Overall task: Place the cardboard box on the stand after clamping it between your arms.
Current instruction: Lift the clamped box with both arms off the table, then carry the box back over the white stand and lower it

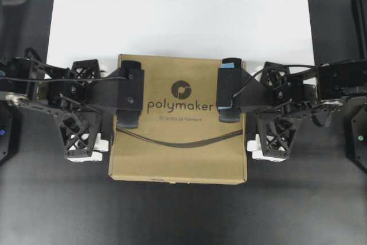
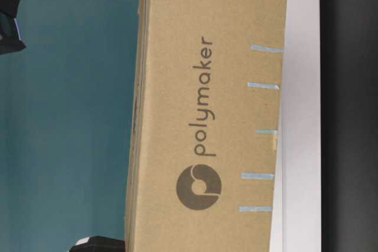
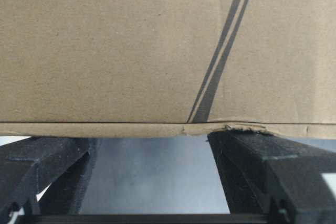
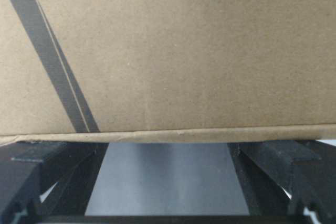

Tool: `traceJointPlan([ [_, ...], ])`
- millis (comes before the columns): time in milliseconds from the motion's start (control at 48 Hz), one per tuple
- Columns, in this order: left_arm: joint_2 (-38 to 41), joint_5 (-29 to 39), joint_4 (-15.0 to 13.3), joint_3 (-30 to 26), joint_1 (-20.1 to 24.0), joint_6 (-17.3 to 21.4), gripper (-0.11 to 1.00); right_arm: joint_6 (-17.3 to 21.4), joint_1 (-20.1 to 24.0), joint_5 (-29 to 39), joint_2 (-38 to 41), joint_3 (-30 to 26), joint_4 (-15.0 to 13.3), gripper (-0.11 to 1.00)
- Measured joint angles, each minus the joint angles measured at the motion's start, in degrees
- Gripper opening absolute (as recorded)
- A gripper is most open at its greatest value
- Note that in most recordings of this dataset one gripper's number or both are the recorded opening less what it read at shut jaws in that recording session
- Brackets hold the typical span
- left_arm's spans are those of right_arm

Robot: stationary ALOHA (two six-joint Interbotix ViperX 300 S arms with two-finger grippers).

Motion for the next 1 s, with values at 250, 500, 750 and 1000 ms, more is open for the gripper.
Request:
traceJointPlan([
  [250,-0.3,0.0,0.1,1.1,2.3,0.2,0.77,-1.8,-1.8,-2.2,0.0,0.0,-0.1,0.81],
  [500,-0.8,0.1,0.4,1.8,4.6,1.4,0.77,-3.4,-4.3,-4.4,0.4,0.0,-0.2,0.81],
  [750,-0.3,0.0,0.5,1.8,6.2,4.0,0.77,-6.5,-6.0,-4.7,2.3,0.1,-0.2,0.81],
  [1000,0.7,0.0,0.4,1.8,9.2,6.4,0.77,-8.4,-8.2,-4.8,3.6,0.1,-0.3,0.81],
])
